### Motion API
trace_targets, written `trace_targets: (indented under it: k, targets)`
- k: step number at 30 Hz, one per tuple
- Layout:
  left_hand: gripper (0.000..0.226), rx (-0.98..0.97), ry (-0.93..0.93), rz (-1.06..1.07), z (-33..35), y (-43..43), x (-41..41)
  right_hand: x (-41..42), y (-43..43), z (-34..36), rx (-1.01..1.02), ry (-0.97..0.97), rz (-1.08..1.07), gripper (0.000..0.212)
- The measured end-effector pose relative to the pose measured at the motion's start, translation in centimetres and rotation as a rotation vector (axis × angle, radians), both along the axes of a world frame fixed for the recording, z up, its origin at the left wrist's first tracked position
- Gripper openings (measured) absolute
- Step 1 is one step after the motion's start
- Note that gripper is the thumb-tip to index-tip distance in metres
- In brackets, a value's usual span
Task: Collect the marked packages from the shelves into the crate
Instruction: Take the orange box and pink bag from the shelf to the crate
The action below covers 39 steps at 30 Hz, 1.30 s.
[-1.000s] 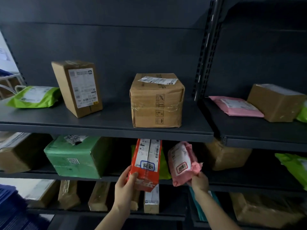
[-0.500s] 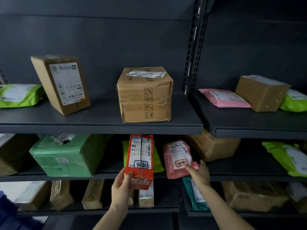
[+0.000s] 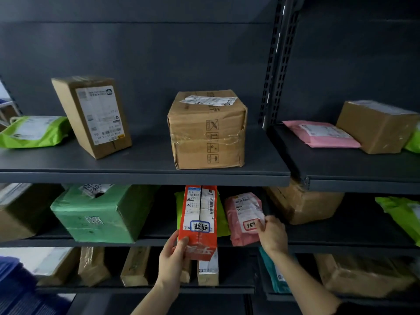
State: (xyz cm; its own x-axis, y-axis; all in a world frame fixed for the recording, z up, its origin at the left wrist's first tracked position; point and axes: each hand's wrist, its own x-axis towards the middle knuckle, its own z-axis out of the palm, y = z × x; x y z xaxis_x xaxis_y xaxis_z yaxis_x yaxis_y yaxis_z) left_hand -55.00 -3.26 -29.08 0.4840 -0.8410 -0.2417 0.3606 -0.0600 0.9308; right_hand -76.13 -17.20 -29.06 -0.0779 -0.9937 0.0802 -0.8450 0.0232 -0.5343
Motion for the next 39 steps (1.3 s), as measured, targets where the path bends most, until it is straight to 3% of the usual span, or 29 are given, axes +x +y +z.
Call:
trace_targets:
  k: [4, 16, 28, 39]
  targets:
    - [0.037, -0.003, -0.004, 0.004, 0.1, -0.1, 0.1, 0.2, 0.1, -0.5, 0.021, 0.092, -0.004, 0.035]
    - [0.039, 0.039, -0.01, -0.012, 0.2, -0.3, 0.5, 0.4, 1.6, -0.5, -0.053, -0.241, -0.036, 0.022]
    - [0.043, 0.048, -0.005, -0.051, 1.1, 1.5, 0.4, -0.8, 7.2, 0.4, -0.14, -0.318, -0.029, 0.019]
    - [0.031, -0.011, -0.021, -0.012, 2.6, 9.3, -3.4, -2.9, 14.4, 3.5, -0.25, -0.429, 0.081, 0.017]
